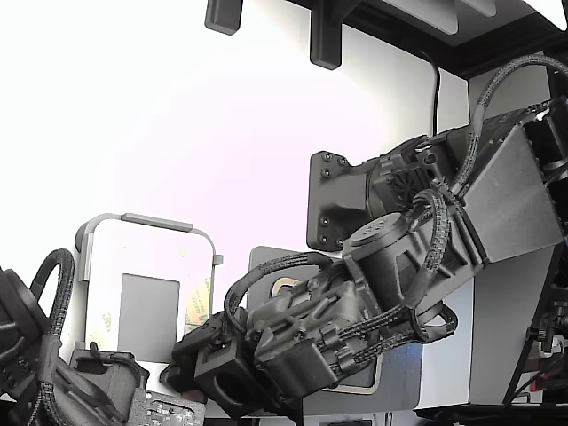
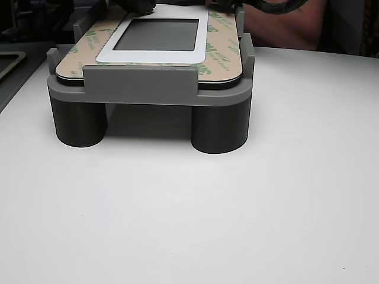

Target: Peel off protective film from adhesive tape.

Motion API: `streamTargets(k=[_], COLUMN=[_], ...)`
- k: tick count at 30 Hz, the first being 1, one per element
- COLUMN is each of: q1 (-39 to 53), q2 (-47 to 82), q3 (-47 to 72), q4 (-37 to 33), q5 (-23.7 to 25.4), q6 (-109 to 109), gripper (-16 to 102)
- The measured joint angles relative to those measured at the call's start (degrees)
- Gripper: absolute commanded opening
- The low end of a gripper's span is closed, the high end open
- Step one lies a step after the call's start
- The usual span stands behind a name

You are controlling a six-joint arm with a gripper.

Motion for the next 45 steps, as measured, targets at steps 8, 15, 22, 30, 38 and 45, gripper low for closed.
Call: streamTargets(k=[8, 15, 22, 30, 38, 45], q1=[0.09, 0.09, 0.09, 0.62, 0.97, 1.05], q2=[0.53, 0.53, 0.53, 0.53, 0.53, 0.62], q3=[0.7, 0.79, 0.79, 0.79, 0.79, 1.23], q4=[-0.35, -0.53, -0.53, -0.62, -0.62, -0.97], q5=[0.0, -0.18, -0.44, -0.35, -0.09, -0.09], q6=[0.09, 0.26, 0.26, 0.26, 0.35, 0.26], gripper=[-10, -10, -10, -9, -7, -7])
